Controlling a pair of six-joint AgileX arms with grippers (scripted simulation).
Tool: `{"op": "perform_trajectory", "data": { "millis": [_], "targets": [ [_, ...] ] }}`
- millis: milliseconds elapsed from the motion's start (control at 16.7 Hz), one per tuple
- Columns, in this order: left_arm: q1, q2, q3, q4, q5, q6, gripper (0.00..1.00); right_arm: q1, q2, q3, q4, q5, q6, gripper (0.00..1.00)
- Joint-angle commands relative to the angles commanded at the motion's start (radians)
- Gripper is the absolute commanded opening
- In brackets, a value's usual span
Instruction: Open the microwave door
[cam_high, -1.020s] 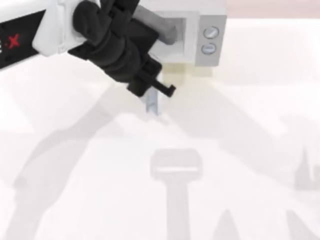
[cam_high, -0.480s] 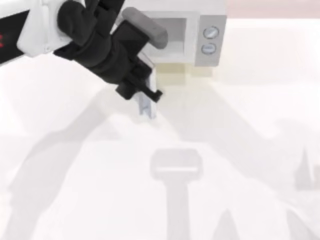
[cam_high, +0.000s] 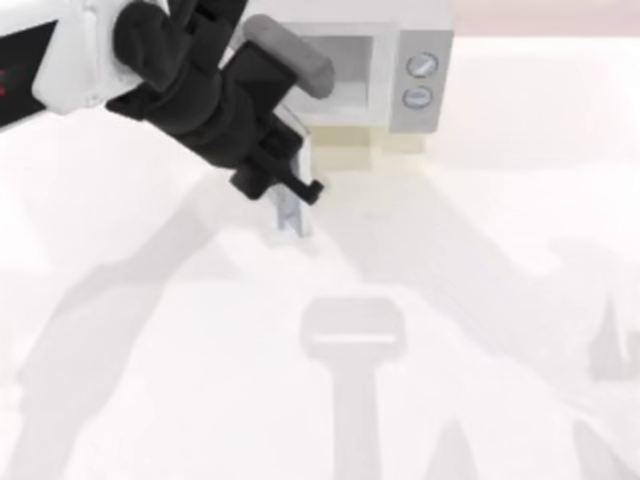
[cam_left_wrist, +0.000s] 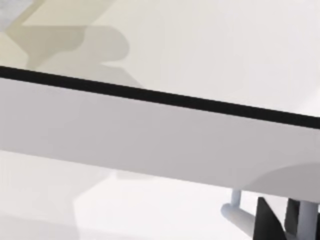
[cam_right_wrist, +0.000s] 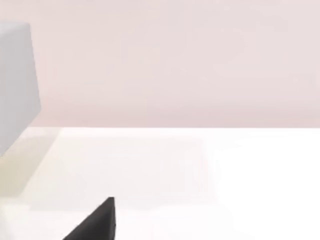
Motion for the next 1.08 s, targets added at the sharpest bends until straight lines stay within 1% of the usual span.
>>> {"op": "perform_trajectory", "data": {
  "millis": [780,900,1080],
  "targets": [
    [0.000,0.000,0.000,0.000,0.000,0.000,0.00,0.000,0.000,0.000,0.000,0.000,0.000,1.00],
    [-0.003,0.001,-0.003,-0.001,0.007,0.000,0.00,0.000,0.000,0.000,0.000,0.000,0.000,1.00],
    [0.019,-0.012,-0.011,-0.010,0.029,0.055,0.00,0.000,0.000,0.000,0.000,0.000,0.000,1.00]
  ]
}}
